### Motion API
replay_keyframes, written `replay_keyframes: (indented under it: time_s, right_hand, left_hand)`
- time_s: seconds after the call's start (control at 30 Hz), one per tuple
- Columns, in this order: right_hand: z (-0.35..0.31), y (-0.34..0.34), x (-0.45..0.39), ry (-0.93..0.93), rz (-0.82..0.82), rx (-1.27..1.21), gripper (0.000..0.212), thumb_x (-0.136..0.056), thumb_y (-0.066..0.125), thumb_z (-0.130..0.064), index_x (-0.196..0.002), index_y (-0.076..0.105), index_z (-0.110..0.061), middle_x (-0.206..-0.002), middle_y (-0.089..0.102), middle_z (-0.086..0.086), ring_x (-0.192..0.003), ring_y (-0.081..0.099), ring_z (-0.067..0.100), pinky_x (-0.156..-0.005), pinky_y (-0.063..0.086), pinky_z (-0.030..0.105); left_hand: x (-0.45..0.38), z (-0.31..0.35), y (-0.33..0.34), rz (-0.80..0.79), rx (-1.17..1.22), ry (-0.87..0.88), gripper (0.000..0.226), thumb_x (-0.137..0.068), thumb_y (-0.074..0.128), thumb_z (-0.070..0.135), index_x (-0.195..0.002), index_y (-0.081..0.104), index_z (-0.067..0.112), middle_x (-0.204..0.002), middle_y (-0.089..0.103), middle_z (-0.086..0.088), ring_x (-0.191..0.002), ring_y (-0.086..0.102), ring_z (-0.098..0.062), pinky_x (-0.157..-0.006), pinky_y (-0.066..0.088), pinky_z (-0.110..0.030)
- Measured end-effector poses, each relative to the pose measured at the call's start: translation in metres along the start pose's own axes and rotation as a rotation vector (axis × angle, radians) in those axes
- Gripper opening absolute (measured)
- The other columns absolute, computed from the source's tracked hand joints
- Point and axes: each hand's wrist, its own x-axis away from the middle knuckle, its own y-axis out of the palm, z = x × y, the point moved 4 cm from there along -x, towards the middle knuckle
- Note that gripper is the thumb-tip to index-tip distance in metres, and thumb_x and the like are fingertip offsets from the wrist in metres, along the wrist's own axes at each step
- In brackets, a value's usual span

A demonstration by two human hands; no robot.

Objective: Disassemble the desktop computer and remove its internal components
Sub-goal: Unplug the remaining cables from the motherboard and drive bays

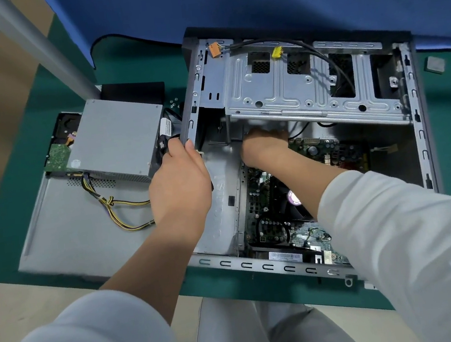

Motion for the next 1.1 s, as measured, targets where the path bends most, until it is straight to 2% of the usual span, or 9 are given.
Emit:
replay_keyframes:
  time_s: [0.1,0.23,0.37,0.53,0.6,0.67,0.8,0.97,1.1]
  right_hand:
    - [-0.001,-0.002,-0.001,0.000,0.006,-0.039,0.031,-0.088,0.045,-0.018,-0.118,0.052,-0.011,-0.119,0.055,0.009,-0.117,0.048,0.029,-0.104,0.033,0.041]
    - [0.000,-0.007,0.000,-0.012,0.039,-0.037,0.020,-0.085,0.048,-0.020,-0.104,0.049,-0.014,-0.114,0.057,0.007,-0.114,0.050,0.029,-0.098,0.034,0.040]
    - [0.000,-0.004,0.001,0.001,-0.028,-0.046,0.032,-0.087,0.046,-0.018,-0.117,0.049,-0.010,-0.114,0.054,0.008,-0.114,0.050,0.029,-0.103,0.035,0.042]
    - [0.000,-0.012,0.000,-0.028,-0.050,-0.119,0.030,-0.084,0.043,-0.014,-0.113,0.053,-0.010,-0.086,0.052,0.004,-0.103,0.056,0.026,-0.097,0.041,0.043]
    - [0.000,-0.007,0.002,-0.008,-0.057,-0.114,0.038,-0.085,0.044,-0.014,-0.122,0.049,-0.008,-0.107,0.057,0.008,-0.113,0.052,0.029,-0.104,0.035,0.045]
    - [0.001,-0.002,0.003,0.018,-0.047,-0.085,0.046,-0.087,0.045,-0.015,-0.132,0.041,-0.007,-0.127,0.051,0.013,-0.124,0.044,0.033,-0.107,0.026,0.047]
    - [0.002,-0.006,0.001,-0.040,-0.044,-0.159,0.031,-0.086,0.045,-0.008,-0.116,0.048,-0.005,-0.110,0.054,0.013,-0.107,0.054,0.031,-0.096,0.043,0.042]
    - [0.008,-0.004,0.018,-0.103,0.187,-0.250,0.036,-0.082,0.050,0.006,-0.117,0.050,-0.002,-0.114,0.058,0.017,-0.107,0.056,0.034,-0.081,0.048,0.040]
    - [0.013,-0.010,0.020,-0.173,0.172,-0.260,0.033,-0.082,0.047,0.013,-0.108,0.059,-0.002,-0.106,0.062,0.018,-0.097,0.060,0.035,-0.074,0.049,0.040]
  left_hand:
    - [0.000,0.000,0.000,-0.001,-0.003,-0.001,0.037,-0.102,0.017,0.033,-0.110,0.042,0.007,-0.078,0.046,-0.003,-0.061,0.041,-0.025,-0.053,0.025,-0.032]
    - [0.000,-0.001,-0.001,0.005,-0.012,0.006,0.037,-0.102,0.017,0.033,-0.110,0.042,0.007,-0.077,0.046,-0.003,-0.061,0.041,-0.025,-0.051,0.024,-0.031]
    - [0.000,-0.001,0.000,0.000,-0.009,0.002,0.037,-0.102,0.017,0.033,-0.110,0.042,0.007,-0.077,0.045,-0.003,-0.061,0.041,-0.024,-0.052,0.025,-0.031]
    - [0.000,0.000,0.000,-0.011,0.000,0.004,0.037,-0.102,0.017,0.033,-0.111,0.042,0.007,-0.078,0.046,-0.003,-0.063,0.042,-0.024,-0.054,0.027,-0.033]
    - [0.000,0.000,0.000,-0.011,0.001,0.005,0.037,-0.102,0.016,0.033,-0.111,0.041,0.007,-0.079,0.047,-0.004,-0.063,0.043,-0.025,-0.054,0.028,-0.033]
    - [0.000,0.000,-0.001,-0.009,-0.002,0.004,0.037,-0.102,0.017,0.033,-0.111,0.041,0.007,-0.079,0.048,-0.004,-0.062,0.043,-0.025,-0.054,0.029,-0.033]
    - [0.000,0.001,-0.001,-0.015,0.003,-0.001,0.036,-0.102,0.017,0.033,-0.111,0.041,0.007,-0.082,0.053,-0.007,-0.062,0.043,-0.025,-0.054,0.029,-0.034]
    - [0.000,0.001,-0.001,-0.018,0.013,-0.005,0.037,-0.102,0.017,0.033,-0.113,0.042,0.007,-0.088,0.059,-0.011,-0.064,0.042,-0.025,-0.056,0.029,-0.034]
    - [0.000,0.001,-0.001,-0.027,0.013,-0.011,0.037,-0.102,0.017,0.033,-0.112,0.041,0.007,-0.091,0.060,-0.013,-0.068,0.050,-0.031,-0.057,0.031,-0.035]
